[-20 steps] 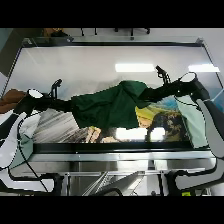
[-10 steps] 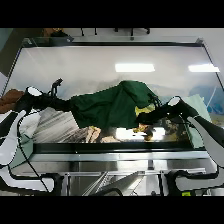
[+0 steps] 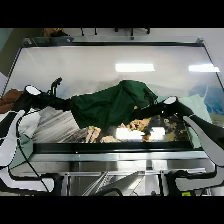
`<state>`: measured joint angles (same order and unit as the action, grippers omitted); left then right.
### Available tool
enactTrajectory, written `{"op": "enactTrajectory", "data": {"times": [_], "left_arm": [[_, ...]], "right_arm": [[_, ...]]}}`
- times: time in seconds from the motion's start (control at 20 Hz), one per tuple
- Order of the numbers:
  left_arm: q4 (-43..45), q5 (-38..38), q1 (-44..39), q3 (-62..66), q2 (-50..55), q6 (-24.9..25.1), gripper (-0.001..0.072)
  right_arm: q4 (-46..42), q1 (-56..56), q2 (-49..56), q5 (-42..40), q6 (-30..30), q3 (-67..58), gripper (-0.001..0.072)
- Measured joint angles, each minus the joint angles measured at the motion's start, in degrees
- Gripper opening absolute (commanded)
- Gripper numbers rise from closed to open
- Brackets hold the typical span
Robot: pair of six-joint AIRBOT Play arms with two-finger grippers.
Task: Fold the shirts.
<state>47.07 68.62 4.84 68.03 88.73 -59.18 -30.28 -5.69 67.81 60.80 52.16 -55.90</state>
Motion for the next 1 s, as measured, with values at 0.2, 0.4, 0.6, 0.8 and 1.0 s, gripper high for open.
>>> {"op": "enactTrajectory", "data": {"times": [0.2,0.4,0.6,0.8,1.0], "left_arm": [[-5.0,4.4,2.0,11.3,-9.4,-1.4,0.0021],[-8.0,7.0,3.5,32.5,-21.7,-3.3,0.0022],[-6.5,4.8,3.9,48.9,-32.2,-4.9,0.0022],[-1.8,-0.8,4.0,45.6,-41.1,-5.5,0.0022],[1.0,-3.6,4.0,35.6,-41.6,-5.7,0.0022]], "right_arm": [[1.5,5.1,-10.0,1.6,-2.3,-18.2,0.0028],[-3.8,9.8,-19.0,1.8,-4.1,-42.7,0.0028],[-9.3,11.2,-25.7,-0.3,-5.4,-57.0,0.0028],[-11.7,11.6,-28.4,-1.4,-7.5,-60.9,0.0028],[-12.8,11.8,-23.8,-0.7,-7.8,-58.5,0.0028]]}}
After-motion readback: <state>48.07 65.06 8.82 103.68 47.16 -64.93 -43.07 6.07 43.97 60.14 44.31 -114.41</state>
